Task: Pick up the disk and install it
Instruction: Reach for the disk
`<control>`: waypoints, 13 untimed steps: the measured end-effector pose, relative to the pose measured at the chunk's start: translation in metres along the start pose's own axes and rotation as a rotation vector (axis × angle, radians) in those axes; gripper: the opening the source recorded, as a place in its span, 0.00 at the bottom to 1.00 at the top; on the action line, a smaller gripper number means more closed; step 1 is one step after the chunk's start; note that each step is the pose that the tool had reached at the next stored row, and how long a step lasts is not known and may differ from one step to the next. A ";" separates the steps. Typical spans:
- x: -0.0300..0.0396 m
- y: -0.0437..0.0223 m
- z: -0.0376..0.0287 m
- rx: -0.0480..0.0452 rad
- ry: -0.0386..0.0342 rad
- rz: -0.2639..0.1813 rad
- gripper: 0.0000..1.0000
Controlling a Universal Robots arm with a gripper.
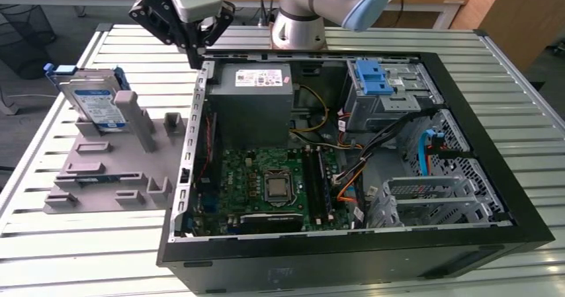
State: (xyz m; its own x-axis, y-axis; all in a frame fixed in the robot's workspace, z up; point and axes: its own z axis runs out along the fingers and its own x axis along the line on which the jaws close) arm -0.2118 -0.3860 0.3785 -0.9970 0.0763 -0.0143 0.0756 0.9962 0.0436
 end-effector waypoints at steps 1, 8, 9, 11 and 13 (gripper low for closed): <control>0.0006 0.0001 0.0000 0.0000 0.0000 0.000 0.11; 0.0059 0.0002 0.0002 0.0000 0.0000 0.000 0.11; 0.0066 0.0002 0.0003 0.0000 -0.0001 0.000 0.11; 0.0081 0.0003 0.0004 0.0000 0.0000 0.000 0.11; 0.0096 0.0003 0.0005 -0.0001 -0.0001 0.000 0.11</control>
State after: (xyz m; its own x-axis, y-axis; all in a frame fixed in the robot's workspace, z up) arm -0.2214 -0.3849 0.3778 -0.9970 0.0762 -0.0143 0.0755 0.9962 0.0437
